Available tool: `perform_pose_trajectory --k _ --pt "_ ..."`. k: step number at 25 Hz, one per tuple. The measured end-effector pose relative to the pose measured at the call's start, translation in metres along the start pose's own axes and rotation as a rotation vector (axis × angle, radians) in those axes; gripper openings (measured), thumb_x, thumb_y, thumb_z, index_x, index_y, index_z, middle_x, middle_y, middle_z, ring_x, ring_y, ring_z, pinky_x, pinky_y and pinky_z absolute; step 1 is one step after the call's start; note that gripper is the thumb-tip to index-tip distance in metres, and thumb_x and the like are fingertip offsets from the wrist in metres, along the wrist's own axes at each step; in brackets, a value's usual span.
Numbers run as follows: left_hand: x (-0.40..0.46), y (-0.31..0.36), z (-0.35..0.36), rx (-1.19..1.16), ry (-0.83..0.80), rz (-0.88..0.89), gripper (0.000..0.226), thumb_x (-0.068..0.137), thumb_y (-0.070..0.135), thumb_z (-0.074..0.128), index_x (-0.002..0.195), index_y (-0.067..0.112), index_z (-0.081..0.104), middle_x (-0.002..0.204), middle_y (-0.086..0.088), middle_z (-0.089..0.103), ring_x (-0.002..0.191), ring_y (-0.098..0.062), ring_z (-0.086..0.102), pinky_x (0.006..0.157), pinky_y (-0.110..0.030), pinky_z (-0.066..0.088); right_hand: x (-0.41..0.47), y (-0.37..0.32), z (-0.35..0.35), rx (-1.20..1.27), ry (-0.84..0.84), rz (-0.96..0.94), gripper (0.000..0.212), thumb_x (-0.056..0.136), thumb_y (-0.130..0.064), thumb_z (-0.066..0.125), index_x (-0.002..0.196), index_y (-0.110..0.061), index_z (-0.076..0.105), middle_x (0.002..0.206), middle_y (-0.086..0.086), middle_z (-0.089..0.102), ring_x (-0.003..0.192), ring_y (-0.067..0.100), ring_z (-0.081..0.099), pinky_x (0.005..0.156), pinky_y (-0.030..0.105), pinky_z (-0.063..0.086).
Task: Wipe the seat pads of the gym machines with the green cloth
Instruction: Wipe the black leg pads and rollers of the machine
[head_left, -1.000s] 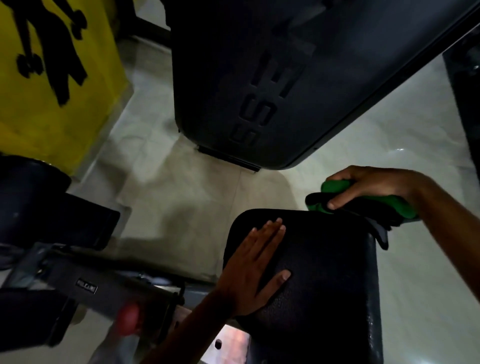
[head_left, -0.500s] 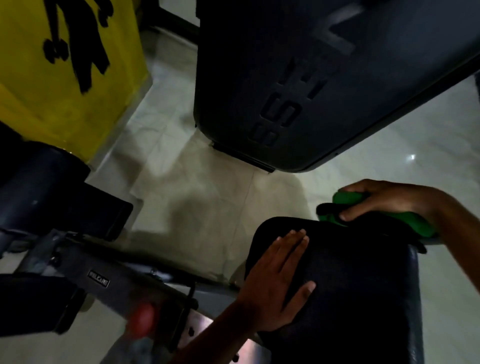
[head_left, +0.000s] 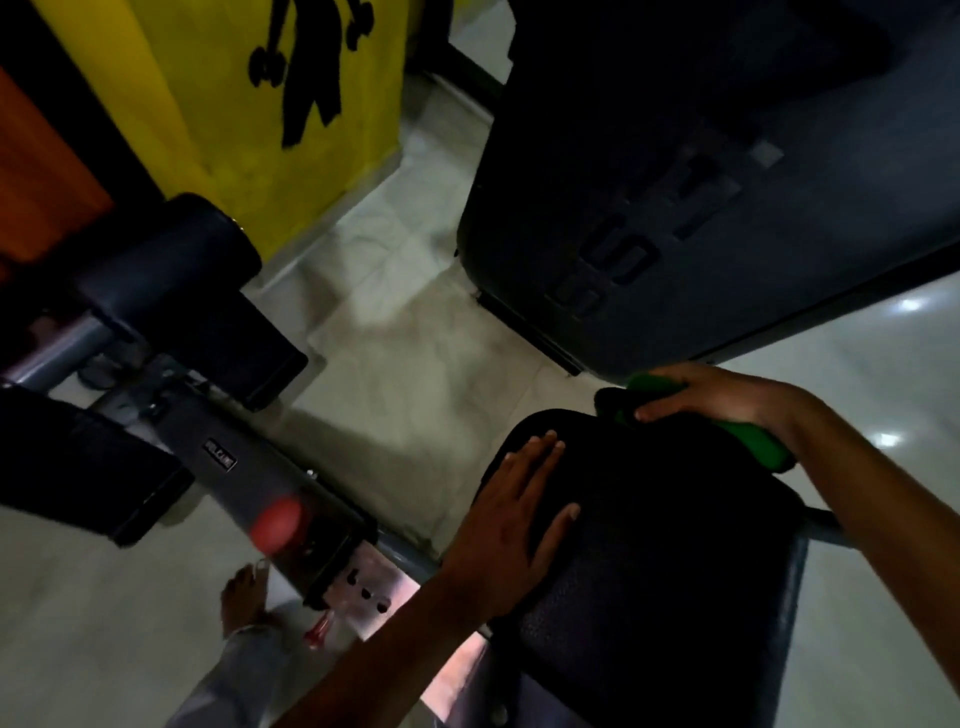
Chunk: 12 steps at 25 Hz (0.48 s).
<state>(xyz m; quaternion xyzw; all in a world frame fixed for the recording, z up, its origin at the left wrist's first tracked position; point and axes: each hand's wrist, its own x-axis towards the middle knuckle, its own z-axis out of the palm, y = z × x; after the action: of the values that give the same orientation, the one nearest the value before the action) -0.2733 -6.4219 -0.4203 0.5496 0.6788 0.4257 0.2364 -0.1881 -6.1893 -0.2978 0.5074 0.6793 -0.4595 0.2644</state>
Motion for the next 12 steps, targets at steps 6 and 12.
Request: perform_pose_trajectory --k 6,12 --pt "-0.002 -0.003 -0.010 0.017 -0.055 -0.001 0.061 0.100 0.047 0.030 0.144 0.006 0.039 0.151 -0.006 0.035 0.141 -0.016 0.029 0.116 -0.031 0.024 0.041 -0.029 0.030 -0.246 0.037 -0.098 0.046 0.086 -0.021 0.066 0.130 -0.016 0.055 0.128 0.011 0.056 0.112 0.025 0.054 0.096 0.032 0.042" --pt "-0.049 -0.066 -0.046 0.024 -0.064 -0.126 0.068 0.098 0.055 0.020 0.142 0.008 0.041 0.149 -0.006 0.036 0.136 -0.008 0.028 0.112 -0.012 0.015 0.033 -0.034 0.026 -0.359 0.104 -0.114 0.045 0.078 -0.030 0.074 0.120 -0.026 0.059 0.119 -0.001 0.056 0.107 0.018 0.053 0.090 0.029 0.041"
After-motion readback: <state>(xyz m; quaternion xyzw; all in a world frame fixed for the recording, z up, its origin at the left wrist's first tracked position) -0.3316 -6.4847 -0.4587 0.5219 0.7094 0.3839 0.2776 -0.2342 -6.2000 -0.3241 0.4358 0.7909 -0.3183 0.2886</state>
